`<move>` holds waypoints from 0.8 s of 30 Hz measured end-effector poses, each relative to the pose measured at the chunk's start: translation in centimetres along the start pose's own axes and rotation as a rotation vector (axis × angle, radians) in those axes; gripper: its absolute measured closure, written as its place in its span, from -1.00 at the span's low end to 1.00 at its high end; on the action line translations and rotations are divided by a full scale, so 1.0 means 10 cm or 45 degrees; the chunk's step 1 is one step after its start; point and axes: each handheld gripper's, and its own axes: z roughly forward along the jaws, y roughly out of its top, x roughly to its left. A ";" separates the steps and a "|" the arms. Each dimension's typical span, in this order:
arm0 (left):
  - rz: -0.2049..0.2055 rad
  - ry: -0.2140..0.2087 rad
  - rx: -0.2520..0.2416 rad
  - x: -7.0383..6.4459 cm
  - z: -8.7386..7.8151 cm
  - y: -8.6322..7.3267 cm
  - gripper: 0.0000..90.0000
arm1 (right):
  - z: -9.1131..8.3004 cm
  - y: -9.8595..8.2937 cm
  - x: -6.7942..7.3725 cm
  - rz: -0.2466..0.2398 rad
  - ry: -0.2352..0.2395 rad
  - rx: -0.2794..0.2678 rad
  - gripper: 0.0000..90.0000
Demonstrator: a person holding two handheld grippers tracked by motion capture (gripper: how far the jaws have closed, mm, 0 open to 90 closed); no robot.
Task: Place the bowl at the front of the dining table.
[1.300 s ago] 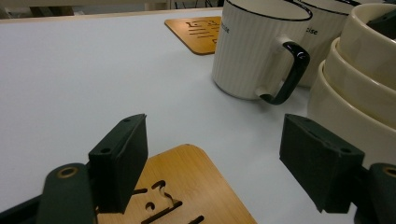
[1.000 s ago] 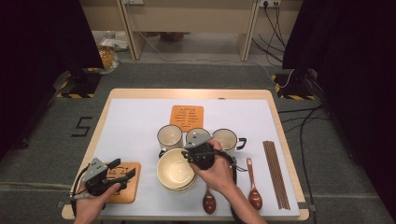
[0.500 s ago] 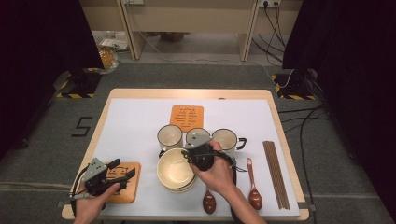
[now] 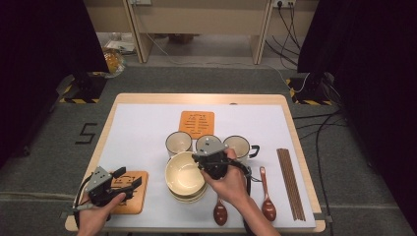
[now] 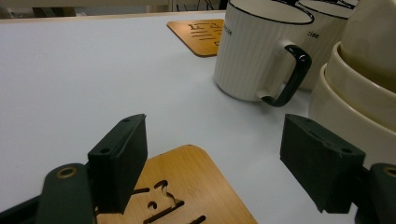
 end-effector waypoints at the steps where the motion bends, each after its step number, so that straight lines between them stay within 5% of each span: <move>1: 0.000 -0.001 0.000 0.00 0.00 0.00 -0.49 | -0.01 0.00 0.00 0.007 -0.002 -0.004 0.84; 24: -0.006 0.003 0.003 0.01 0.00 -0.02 -0.49 | -0.14 0.07 -0.07 0.045 -0.039 -0.082 0.84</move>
